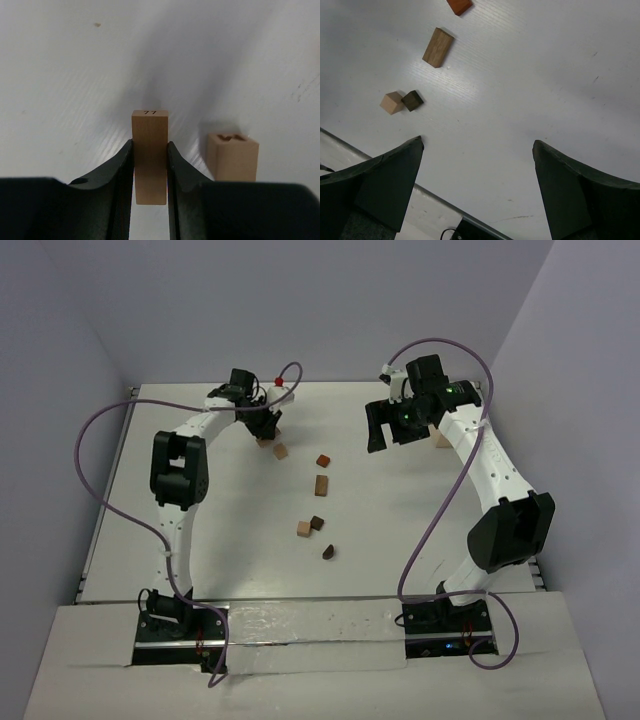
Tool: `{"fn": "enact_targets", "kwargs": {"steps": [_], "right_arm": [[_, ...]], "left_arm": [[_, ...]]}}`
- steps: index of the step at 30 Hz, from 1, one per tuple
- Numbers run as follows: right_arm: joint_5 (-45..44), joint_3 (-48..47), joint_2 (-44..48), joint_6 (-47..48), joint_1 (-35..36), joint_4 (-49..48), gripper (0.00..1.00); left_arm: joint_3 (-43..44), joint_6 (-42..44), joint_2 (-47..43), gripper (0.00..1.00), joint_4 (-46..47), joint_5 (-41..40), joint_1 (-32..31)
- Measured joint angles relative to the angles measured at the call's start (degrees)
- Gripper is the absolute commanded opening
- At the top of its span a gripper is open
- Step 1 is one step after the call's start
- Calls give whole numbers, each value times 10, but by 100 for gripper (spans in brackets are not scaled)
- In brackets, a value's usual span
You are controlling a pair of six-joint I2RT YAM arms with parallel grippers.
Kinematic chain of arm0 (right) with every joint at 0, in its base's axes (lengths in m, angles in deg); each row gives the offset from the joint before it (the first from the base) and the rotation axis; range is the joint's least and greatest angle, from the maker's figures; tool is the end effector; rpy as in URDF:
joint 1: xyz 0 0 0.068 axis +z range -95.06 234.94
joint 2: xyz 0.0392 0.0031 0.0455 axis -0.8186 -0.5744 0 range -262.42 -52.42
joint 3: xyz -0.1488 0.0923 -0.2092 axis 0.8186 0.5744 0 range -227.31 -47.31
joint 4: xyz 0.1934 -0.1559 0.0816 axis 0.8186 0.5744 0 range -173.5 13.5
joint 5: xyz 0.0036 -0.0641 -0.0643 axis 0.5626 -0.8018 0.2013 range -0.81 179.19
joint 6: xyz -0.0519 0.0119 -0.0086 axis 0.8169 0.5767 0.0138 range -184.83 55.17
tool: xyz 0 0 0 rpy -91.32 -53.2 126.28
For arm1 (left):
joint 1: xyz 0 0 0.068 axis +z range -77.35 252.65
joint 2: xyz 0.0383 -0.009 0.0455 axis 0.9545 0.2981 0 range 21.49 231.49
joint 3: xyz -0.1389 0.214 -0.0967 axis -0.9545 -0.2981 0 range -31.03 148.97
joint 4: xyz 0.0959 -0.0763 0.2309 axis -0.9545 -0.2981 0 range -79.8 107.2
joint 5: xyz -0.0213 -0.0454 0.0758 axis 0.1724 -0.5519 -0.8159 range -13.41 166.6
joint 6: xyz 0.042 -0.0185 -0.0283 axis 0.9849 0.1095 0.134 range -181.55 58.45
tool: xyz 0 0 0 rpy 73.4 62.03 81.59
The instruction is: Build the wood block tower
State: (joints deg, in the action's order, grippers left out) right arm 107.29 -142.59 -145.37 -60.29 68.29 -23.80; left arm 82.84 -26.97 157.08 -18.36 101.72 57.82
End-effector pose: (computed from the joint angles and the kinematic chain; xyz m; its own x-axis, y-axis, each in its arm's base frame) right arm 0.3226 0.0879 0.3562 -0.7866 -0.2638 -0.5583 -0.4459 0.8681 0.2181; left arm 0.4947 -0.1466 0.1740 -0.4120 0.6408 -0.6478 0.8351 0.5499 0.0127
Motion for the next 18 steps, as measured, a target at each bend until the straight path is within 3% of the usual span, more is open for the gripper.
{"fn": "enact_targets", "kwargs": {"steps": [10,18], "right_arm": [[0,-7,-2,0,-2,2,97],[1,-10,-2,0,-17,6,97]], "left_arm": [[0,6,21,0,26,-18,-81],[-11,72,16,0,13,-8,-144]]}}
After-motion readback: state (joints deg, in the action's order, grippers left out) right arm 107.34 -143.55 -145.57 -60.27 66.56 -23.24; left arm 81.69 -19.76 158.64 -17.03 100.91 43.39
